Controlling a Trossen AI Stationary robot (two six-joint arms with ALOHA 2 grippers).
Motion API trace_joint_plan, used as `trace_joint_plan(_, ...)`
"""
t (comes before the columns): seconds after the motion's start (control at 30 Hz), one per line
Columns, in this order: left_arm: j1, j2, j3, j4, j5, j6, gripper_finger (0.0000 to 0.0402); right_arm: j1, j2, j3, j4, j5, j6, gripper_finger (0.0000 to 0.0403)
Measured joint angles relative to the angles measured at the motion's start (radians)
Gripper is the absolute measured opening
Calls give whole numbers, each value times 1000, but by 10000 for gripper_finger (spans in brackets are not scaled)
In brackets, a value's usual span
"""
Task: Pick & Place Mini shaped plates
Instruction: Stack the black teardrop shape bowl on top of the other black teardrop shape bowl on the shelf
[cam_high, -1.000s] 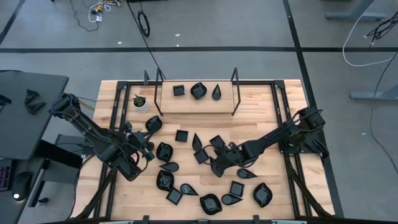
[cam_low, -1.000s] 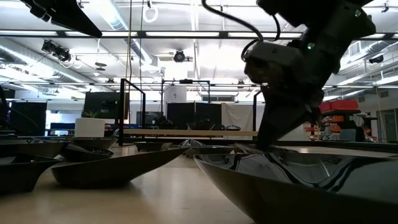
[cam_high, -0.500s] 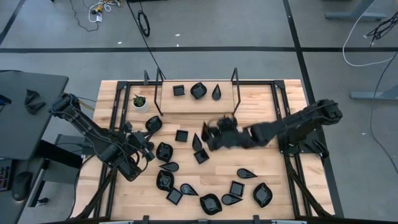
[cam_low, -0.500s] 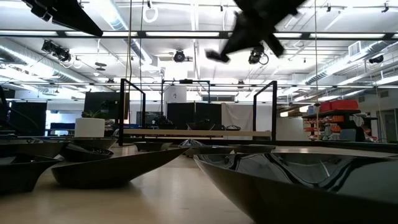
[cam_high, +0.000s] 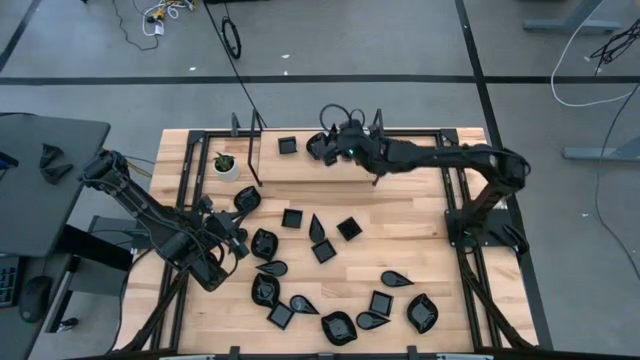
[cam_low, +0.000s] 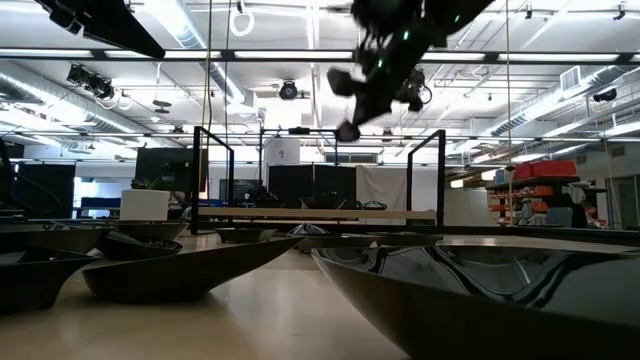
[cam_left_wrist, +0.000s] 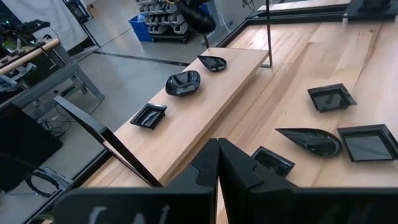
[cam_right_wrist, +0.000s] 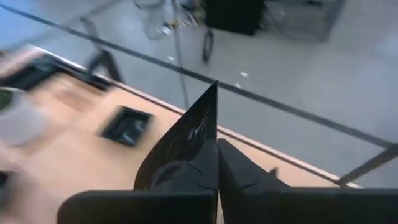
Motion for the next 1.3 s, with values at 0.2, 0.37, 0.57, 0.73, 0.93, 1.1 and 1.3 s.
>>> trace_joint_plan(0.2,0,0,0,-1,-5,0,14,-77,91,0,-9,-33,-14,0)
trace_joint_plan(0.37,1,0,0,-1,-6,0,14,-98,129,0,-47,-5,-7,0)
trace_joint_plan(0.57,1,0,0,-1,-7,0,14,-103,157,0,-73,-6,14,0)
trace_joint_plan(0.73,1,0,0,-1,-6,0,14,-108,178,0,-77,-5,25,0)
trace_joint_plan(0.93,1,0,0,-1,-5,0,14,-107,178,0,-58,11,-22,0)
trace_joint_plan(1.1,1,0,0,-1,-4,0,14,-107,176,3,-58,17,-45,0)
trace_joint_plan(1.3,1,0,0,0,-4,0,14,-110,176,4,-150,47,-17,0)
